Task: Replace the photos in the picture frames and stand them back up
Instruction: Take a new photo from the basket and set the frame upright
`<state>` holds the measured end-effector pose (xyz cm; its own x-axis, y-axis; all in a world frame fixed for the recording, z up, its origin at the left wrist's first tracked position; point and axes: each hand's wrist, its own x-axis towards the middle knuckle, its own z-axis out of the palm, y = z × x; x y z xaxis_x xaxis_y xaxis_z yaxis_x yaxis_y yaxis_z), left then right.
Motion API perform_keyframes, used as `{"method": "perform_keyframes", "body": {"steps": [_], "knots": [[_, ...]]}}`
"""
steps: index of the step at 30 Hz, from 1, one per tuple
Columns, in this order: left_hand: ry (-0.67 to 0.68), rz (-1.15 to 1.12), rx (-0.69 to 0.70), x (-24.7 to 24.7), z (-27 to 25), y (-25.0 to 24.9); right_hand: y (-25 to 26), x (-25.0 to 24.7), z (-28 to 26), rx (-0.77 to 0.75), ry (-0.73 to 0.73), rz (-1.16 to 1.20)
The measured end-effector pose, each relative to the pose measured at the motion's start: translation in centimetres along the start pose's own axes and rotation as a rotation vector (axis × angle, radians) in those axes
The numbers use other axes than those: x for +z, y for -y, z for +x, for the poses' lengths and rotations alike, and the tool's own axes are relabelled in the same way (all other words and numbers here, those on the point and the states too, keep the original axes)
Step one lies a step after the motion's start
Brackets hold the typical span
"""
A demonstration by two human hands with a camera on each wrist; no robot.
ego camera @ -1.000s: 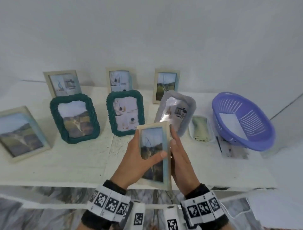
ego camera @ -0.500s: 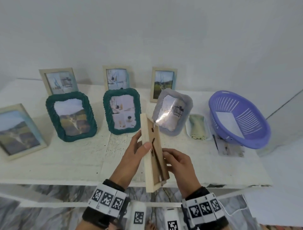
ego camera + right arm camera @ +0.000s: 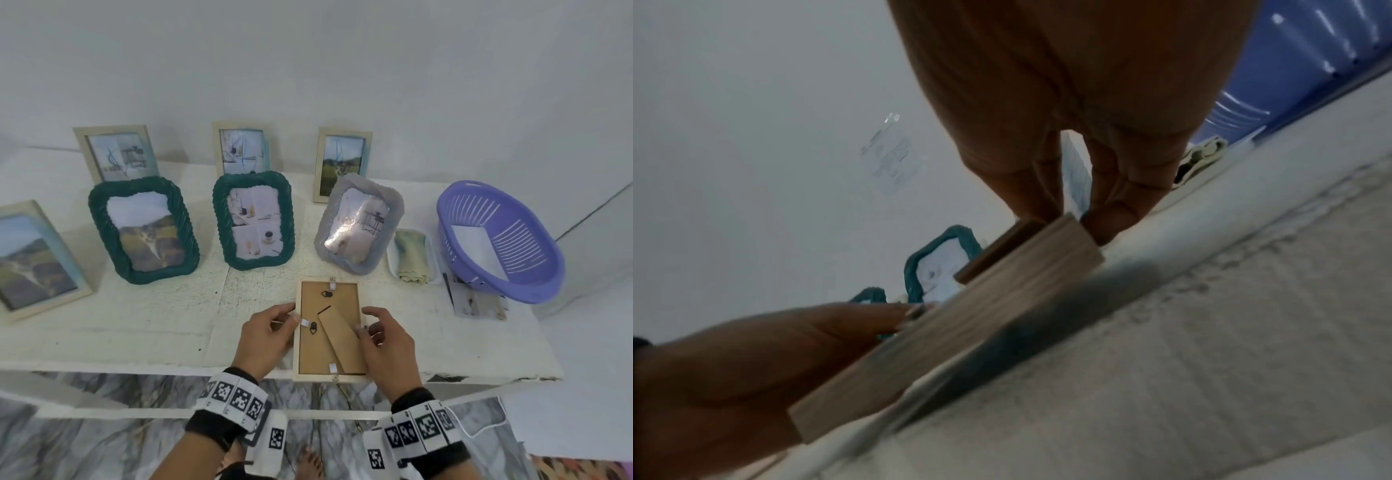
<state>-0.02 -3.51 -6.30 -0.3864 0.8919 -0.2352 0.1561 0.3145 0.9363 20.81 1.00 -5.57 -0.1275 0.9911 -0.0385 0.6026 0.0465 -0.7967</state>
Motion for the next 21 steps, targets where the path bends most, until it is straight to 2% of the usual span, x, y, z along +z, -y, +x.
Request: {"method": "perform_keyframes", "body": {"steps": [3, 8, 15, 21], "knots": [[0.019, 0.104, 0.037, 0.8, 0.0, 0.4, -0.8, -0.1, 0.4, -0.070, 0.044, -0.149], [0.012, 0.183, 0.091, 1.4, -0.1, 0.6, -1.2, -0.4, 1.3, -0.108, 0.201, -0.300], [-0.058, 0.176, 0.101, 1.7, -0.2, 1.5, -1.0, -1.4, 2.4, -0.157, 0.336, -0.314], [-0.039, 0.187, 0.112, 1.6, 0.0, 1.7, -0.4, -2.1, 3.0, -0.130, 0.410, -0.264]]}}
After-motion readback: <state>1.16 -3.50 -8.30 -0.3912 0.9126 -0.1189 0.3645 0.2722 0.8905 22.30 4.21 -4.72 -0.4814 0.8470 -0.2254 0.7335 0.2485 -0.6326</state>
